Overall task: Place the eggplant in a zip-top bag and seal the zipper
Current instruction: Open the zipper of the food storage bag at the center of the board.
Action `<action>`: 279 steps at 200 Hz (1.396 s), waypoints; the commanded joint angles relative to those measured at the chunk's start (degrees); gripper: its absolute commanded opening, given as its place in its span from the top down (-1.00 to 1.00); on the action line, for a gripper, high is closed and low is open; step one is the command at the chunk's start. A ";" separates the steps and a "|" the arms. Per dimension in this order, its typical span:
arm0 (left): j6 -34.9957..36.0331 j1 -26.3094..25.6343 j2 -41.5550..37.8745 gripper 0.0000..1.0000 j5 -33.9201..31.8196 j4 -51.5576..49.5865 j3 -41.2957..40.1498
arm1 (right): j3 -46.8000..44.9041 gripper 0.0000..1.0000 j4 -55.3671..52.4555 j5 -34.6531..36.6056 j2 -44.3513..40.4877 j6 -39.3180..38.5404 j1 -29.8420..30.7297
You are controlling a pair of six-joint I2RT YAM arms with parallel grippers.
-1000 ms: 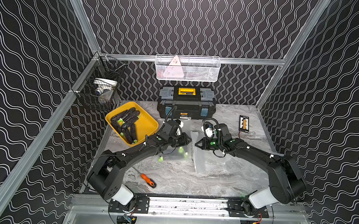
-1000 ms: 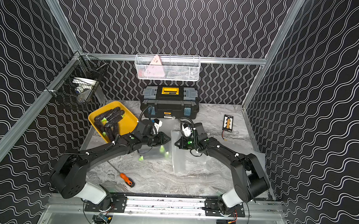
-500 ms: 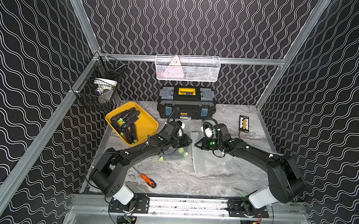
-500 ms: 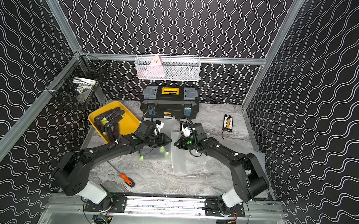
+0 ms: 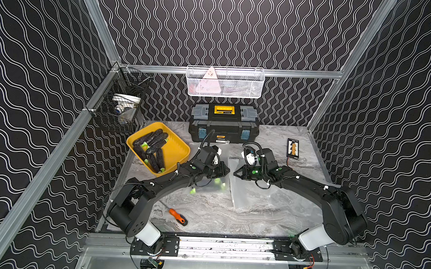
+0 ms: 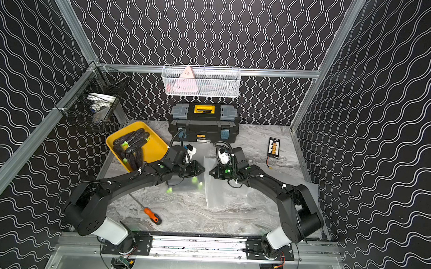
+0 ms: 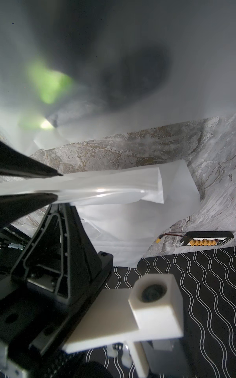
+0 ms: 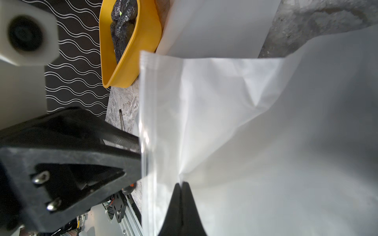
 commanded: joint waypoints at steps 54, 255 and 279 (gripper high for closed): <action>0.46 -0.01 -0.16 0.56 0.00 0.74 0.11 | -0.05 1.00 3.90 -1.95 -0.16 1.85 0.10; 1.56 -2.84 1.54 1.00 0.97 0.23 3.62 | 3.10 -0.08 0.27 0.57 -2.90 3.36 -0.63; 1.51 -2.82 0.74 1.00 0.38 -0.20 3.43 | 3.82 0.09 -2.59 3.20 -1.72 2.91 -0.69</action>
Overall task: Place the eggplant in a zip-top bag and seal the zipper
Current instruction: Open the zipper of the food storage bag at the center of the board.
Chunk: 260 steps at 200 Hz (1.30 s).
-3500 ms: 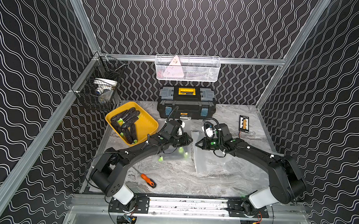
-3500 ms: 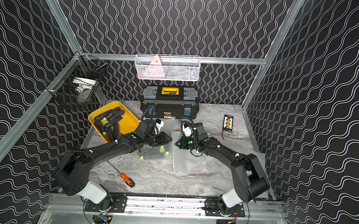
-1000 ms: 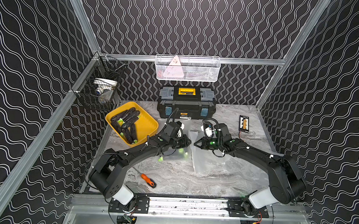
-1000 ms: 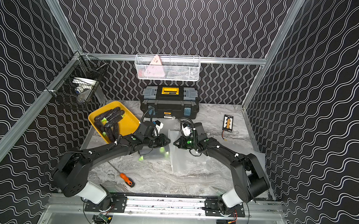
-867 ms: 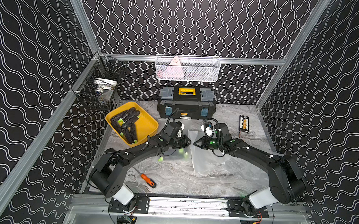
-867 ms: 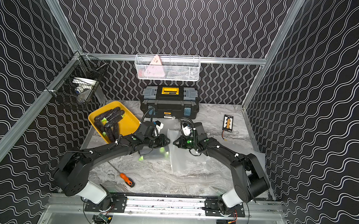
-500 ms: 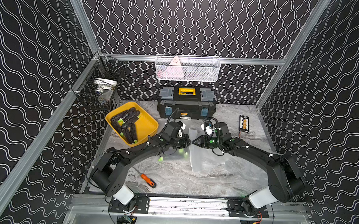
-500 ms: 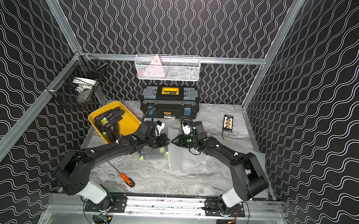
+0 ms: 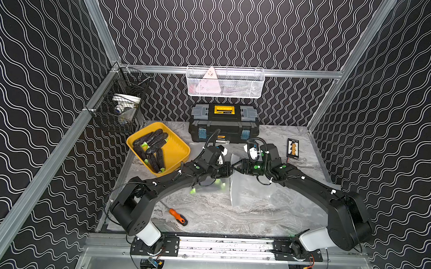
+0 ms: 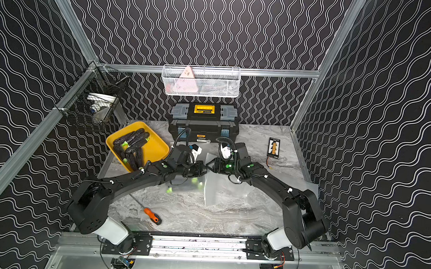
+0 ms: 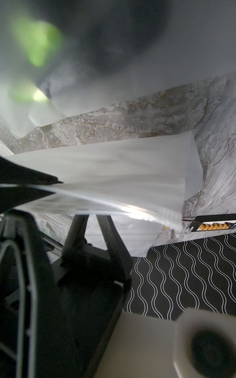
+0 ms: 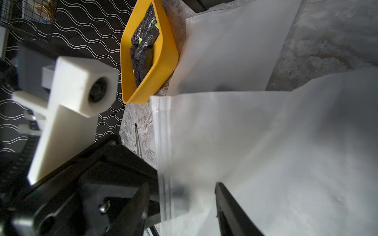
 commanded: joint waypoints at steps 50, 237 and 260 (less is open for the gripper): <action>2.63 -0.45 -2.11 1.00 -4.42 -3.84 0.99 | 1.10 0.23 -8.80 11.20 0.14 -1.88 -0.02; 6.04 -2.02 -0.15 1.00 -8.37 -9.30 4.47 | -0.16 0.93 -14.24 16.69 -4.81 -0.18 4.51; 7.52 -1.91 0.65 1.00 -9.37 -10.50 5.41 | 2.18 0.97 -16.18 18.32 -7.44 -1.18 4.51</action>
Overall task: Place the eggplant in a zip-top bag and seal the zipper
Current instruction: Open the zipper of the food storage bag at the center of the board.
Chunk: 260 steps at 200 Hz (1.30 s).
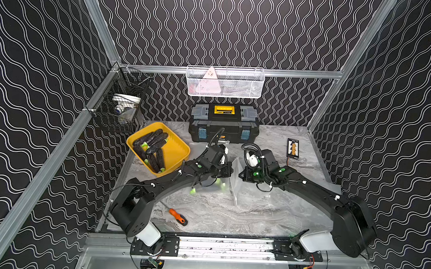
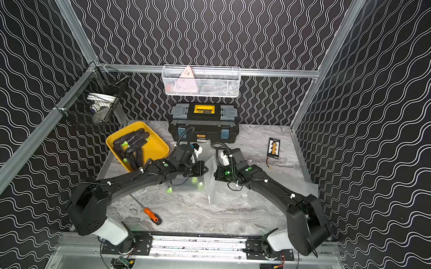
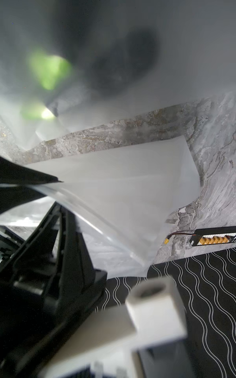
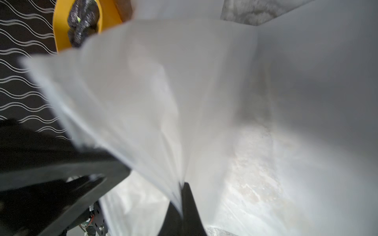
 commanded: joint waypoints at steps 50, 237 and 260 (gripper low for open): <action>4.87 1.38 2.82 1.00 -0.79 -3.88 6.88 | 12.69 1.00 -11.45 9.73 -4.47 -4.22 0.13; 5.20 17.05 5.17 0.08 8.78 -2.86 4.08 | 8.86 0.96 11.12 15.47 16.22 14.76 1.89; 5.20 22.83 2.11 -0.01 7.30 -5.40 3.13 | 10.26 0.96 11.16 15.28 17.88 14.65 1.86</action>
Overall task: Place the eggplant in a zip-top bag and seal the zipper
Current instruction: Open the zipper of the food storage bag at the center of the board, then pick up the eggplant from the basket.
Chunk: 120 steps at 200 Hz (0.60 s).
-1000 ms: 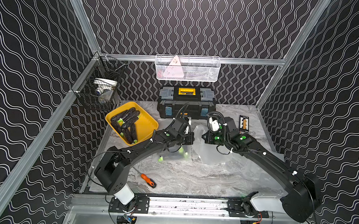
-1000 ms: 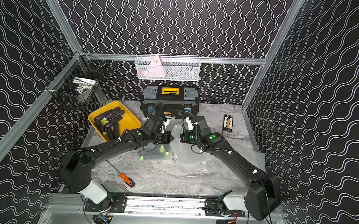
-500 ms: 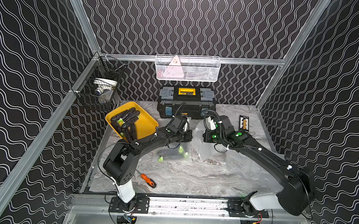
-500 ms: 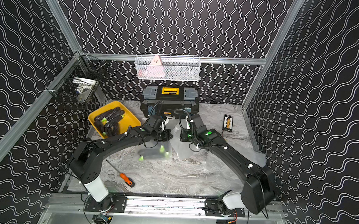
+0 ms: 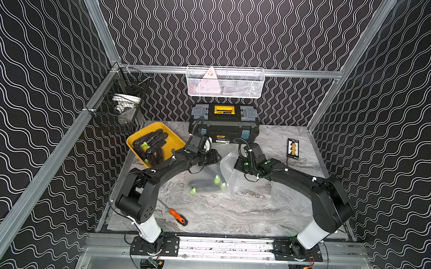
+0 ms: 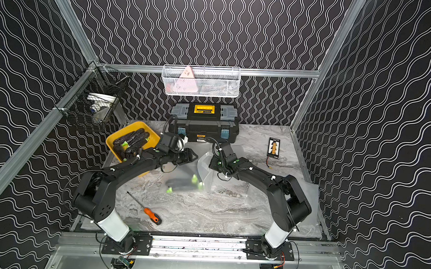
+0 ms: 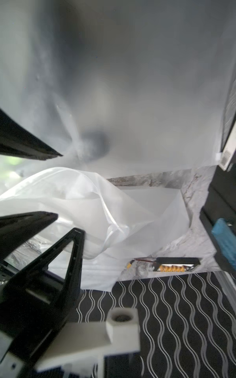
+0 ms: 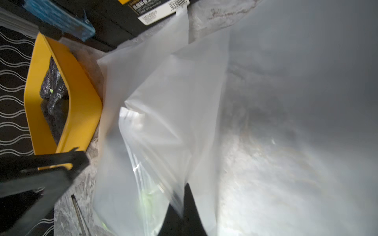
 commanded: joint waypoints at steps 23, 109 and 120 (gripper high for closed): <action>3.96 10.01 -4.61 -0.05 -8.62 -9.99 1.55 | 1.43 0.96 2.13 1.22 1.08 1.71 0.07; 9.88 24.91 4.94 -0.21 -29.92 -21.49 10.22 | 3.33 0.94 0.52 0.50 -0.24 -1.60 0.12; 10.11 25.40 6.96 -0.21 -30.61 -20.94 11.10 | 3.18 0.94 0.58 0.27 -0.30 -1.95 0.07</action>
